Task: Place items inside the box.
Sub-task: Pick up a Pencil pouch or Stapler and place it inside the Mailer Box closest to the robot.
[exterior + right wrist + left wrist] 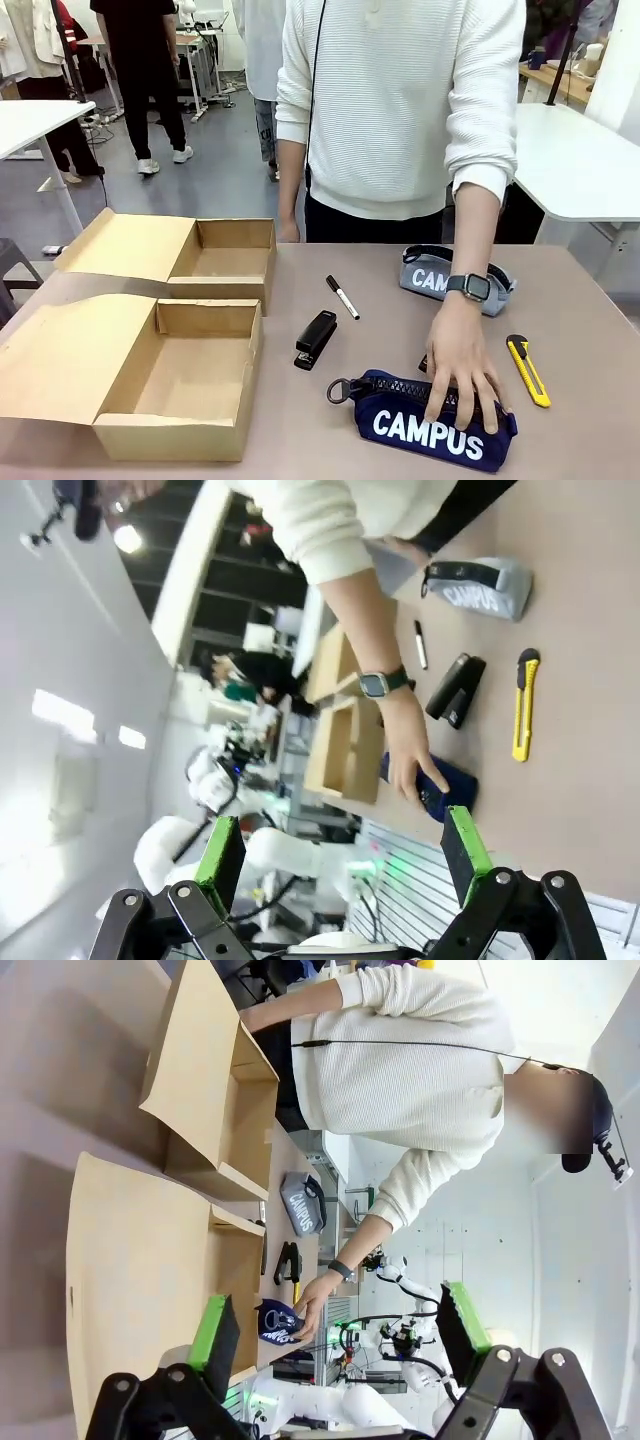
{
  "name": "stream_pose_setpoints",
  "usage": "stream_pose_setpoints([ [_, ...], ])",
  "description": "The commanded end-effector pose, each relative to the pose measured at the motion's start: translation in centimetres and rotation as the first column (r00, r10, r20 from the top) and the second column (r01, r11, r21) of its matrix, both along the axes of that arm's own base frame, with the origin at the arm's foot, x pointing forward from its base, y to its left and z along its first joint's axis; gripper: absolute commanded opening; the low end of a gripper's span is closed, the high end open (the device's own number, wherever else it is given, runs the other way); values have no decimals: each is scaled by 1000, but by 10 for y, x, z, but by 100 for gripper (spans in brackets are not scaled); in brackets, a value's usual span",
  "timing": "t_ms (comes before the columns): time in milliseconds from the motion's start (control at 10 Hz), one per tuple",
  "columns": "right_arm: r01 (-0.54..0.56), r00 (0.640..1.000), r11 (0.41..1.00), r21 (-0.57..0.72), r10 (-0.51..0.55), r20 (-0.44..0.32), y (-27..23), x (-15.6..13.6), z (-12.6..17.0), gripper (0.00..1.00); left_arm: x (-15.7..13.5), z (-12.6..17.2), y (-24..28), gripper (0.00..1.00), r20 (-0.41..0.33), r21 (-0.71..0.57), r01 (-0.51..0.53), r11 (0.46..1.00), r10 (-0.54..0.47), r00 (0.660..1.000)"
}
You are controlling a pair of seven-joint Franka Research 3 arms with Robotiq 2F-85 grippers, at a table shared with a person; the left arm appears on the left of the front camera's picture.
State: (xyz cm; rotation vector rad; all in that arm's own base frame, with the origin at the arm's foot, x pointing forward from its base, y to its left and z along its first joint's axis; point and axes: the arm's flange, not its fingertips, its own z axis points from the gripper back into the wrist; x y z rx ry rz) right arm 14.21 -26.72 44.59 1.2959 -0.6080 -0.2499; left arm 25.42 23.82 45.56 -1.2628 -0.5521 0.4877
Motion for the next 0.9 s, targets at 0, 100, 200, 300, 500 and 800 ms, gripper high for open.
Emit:
stream_pose_setpoints([
  [0, -39, 999, 999, 16, 38, 24, -2, 24, -9, 100, 0, 1, 0, 100, 25, 3, 7, 1000, -8, 1000],
  [100, -56, 998, 998, 17, 56, 17, 2, 31, -12, 100, 0, 1, 0, 100, 25, 3, 7, 1000, -8, 1000],
  [200, -65, 998, 998, 6, 65, 8, 8, 39, -11, 100, 0, 1, 0, 100, 25, 3, 7, 1000, -8, 1000],
  [300, -86, 996, 996, -15, 86, 12, 12, 45, -5, 100, 0, 1, 0, 100, 25, 3, 7, 1000, -8, 1000],
  [500, -145, 989, 985, -91, 147, 12, 36, 57, 9, 100, 0, 1, 0, 100, 25, 3, 7, 1000, -8, 1000],
  [800, -280, 955, 908, -312, 296, 2, 104, 69, 39, 100, 0, 1, 0, 100, 25, 3, 7, 1000, -8, 1000],
])
